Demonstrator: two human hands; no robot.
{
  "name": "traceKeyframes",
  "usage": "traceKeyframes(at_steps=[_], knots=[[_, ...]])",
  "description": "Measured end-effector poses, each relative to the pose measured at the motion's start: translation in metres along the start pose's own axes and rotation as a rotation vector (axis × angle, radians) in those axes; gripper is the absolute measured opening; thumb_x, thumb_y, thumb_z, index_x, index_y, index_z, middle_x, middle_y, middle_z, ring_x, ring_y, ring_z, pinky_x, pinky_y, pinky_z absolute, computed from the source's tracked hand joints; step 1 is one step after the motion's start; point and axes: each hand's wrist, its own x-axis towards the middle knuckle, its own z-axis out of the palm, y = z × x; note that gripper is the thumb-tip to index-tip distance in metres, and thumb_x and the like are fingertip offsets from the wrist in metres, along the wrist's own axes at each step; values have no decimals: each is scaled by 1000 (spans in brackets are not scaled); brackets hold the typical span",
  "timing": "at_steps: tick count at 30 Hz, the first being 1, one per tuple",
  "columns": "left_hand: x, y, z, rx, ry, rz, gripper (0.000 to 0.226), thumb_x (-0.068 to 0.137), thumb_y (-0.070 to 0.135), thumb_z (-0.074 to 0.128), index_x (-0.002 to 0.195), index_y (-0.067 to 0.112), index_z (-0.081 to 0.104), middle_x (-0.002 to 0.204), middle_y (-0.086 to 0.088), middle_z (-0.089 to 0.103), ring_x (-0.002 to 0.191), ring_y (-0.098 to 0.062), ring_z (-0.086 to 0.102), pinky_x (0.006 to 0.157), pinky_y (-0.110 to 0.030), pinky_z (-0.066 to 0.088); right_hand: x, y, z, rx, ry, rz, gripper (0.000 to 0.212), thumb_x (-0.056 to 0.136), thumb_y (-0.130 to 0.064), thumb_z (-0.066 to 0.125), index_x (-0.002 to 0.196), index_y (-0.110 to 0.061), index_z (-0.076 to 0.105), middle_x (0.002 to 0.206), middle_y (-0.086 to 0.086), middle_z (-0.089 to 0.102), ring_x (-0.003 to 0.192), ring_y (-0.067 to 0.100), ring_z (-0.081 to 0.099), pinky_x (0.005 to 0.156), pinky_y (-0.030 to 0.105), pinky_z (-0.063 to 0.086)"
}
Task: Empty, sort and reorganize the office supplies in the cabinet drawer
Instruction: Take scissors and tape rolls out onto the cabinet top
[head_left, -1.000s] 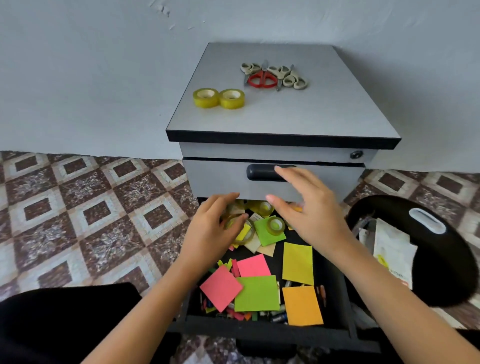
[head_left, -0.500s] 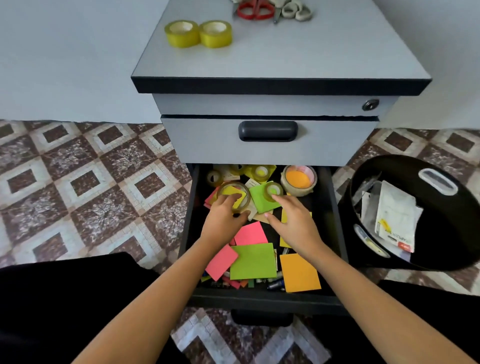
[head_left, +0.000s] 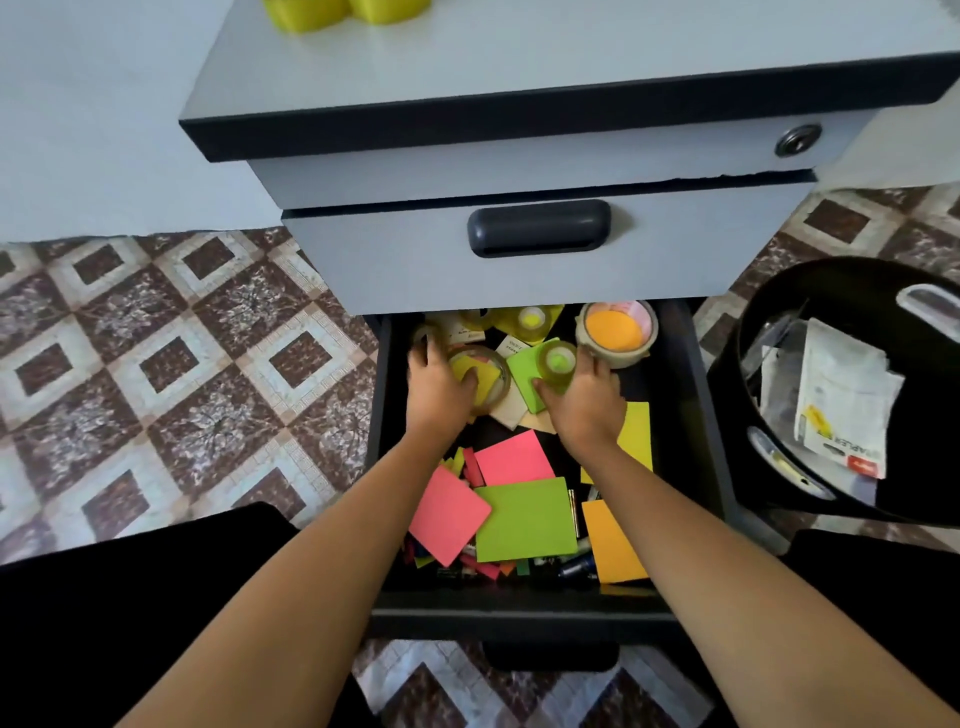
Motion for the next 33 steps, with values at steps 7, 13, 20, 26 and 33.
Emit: traceKeyframes(at_steps=[7,13,20,26,33], knots=[[15,-3,3,26,-29,-104,59,95,17,45,147,2,20,150,-21,18,129,-39,37,104,-36,34,9,-1,6,37,12,35,67,86,-40,62,141,-14,35,139,11,40,126,33,38,91,44,40],[15,-4,5,39,-16,-128,46,90,-1,36,136,-3,34,149,-20,15,121,-42,43,96,-34,36,6,3,8,101,39,22,62,84,-39,65,136,-14,43,136,10,44,122,33,41,88,44,40],[10,-1,3,88,-8,-85,40,90,-1,38,130,-1,45,144,-24,22,112,-44,48,91,-35,40,0,5,6,121,43,-2,61,84,-41,64,135,-14,44,137,8,44,123,31,40,91,42,38],[2,-9,1,74,-43,-17,32,90,10,52,120,1,58,134,-16,40,112,-35,53,93,-26,36,-4,6,4,134,44,-11,61,85,-41,64,136,-15,44,136,8,45,124,30,39,91,42,37],[-3,-22,-6,99,-98,43,40,87,6,53,127,9,55,133,-14,39,111,-30,52,82,-15,32,-8,4,0,150,40,-25,62,85,-41,64,137,-15,43,136,8,45,125,29,38,93,44,36]])
